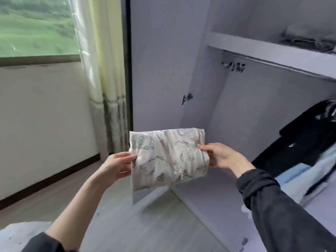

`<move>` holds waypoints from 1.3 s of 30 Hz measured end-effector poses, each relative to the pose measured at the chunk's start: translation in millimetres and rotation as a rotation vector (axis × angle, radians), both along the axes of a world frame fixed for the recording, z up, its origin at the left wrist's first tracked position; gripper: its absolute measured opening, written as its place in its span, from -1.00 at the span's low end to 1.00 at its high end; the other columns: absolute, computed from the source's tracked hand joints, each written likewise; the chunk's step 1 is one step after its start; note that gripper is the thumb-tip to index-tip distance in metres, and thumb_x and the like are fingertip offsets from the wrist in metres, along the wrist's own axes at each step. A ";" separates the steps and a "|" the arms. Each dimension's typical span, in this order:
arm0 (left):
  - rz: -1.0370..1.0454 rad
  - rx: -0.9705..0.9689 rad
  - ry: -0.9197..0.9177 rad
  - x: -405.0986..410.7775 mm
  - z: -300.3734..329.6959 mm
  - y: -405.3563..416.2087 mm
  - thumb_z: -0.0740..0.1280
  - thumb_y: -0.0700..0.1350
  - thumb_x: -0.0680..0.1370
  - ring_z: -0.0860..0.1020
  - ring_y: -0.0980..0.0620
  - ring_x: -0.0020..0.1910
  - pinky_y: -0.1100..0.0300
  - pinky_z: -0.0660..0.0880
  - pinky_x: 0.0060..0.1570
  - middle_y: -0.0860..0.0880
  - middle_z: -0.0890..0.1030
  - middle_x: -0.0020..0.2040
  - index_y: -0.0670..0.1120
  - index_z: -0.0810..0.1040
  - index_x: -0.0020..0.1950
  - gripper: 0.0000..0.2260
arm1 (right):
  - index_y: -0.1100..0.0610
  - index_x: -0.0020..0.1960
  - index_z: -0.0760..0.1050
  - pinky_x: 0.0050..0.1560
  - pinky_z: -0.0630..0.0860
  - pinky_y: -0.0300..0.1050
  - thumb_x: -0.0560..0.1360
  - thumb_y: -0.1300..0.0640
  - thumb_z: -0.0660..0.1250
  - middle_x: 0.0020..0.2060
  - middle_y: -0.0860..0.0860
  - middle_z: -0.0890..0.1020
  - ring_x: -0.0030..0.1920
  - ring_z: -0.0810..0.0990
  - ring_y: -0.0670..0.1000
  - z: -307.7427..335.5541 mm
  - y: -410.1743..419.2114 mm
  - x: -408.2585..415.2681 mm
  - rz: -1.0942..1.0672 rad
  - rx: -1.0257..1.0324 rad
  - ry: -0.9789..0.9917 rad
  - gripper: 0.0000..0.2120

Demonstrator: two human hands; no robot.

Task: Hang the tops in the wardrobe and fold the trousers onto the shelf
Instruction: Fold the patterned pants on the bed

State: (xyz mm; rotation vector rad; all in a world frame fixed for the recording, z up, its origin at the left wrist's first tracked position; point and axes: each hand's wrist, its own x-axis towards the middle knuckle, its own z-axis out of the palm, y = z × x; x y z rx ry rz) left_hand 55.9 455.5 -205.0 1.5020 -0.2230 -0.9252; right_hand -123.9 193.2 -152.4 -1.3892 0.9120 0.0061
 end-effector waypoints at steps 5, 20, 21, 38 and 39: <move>-0.072 -0.109 -0.122 14.7 77.6 -108.7 0.37 -0.18 0.51 0.60 0.02 -0.26 0.18 0.53 -0.14 -0.04 0.65 -0.22 -0.12 0.61 -0.04 -0.94 | 0.16 -0.05 0.53 -0.31 0.50 -0.15 0.46 0.14 0.40 -0.30 0.01 0.61 -0.37 0.58 -0.03 79.1 -84.8 -12.6 -0.087 -0.138 -0.148 -0.88; -0.476 -0.458 -0.425 41.3 309.9 -378.5 0.33 -0.18 0.54 0.64 0.09 -0.33 0.29 0.58 -0.33 0.01 0.66 -0.24 -0.10 0.57 0.00 -0.94 | 0.11 0.00 0.51 -0.10 0.50 -0.10 0.32 0.11 0.44 -0.21 0.00 0.61 -0.22 0.57 0.00 284.6 -235.4 -76.0 -0.478 -0.441 -0.442 -0.72; -0.500 -0.478 -0.436 42.5 325.3 -394.2 0.33 -0.18 0.54 0.62 0.11 -0.36 0.29 0.57 -0.34 0.03 0.65 -0.29 -0.09 0.56 -0.02 -0.95 | 0.11 0.01 0.52 -0.02 0.50 -0.07 0.27 0.10 0.45 -0.18 0.01 0.61 -0.18 0.57 0.02 297.7 -242.5 -78.4 -0.505 -0.463 -0.456 -0.67; -0.753 -0.548 -0.493 10.3 445.3 -670.6 0.30 -0.18 0.56 0.57 0.07 -0.29 0.19 0.50 -0.14 0.00 0.57 -0.19 -0.06 0.51 -0.09 -0.95 | 0.16 -0.12 0.49 0.05 0.48 -0.04 0.47 0.12 0.38 -0.22 0.03 0.58 -0.19 0.54 0.04 400.2 -417.8 -117.8 -0.847 -0.585 -0.472 -0.89; -0.756 -0.564 -0.489 6.0 449.1 -694.1 0.30 -0.18 0.56 0.55 0.06 -0.25 0.18 0.49 -0.13 -0.01 0.56 -0.18 -0.06 0.51 -0.09 -0.95 | 0.16 -0.12 0.49 -0.02 0.49 -0.05 0.48 0.13 0.38 -0.23 0.03 0.58 -0.20 0.54 0.03 406.6 -436.7 -120.7 -0.854 -0.605 -0.478 -0.89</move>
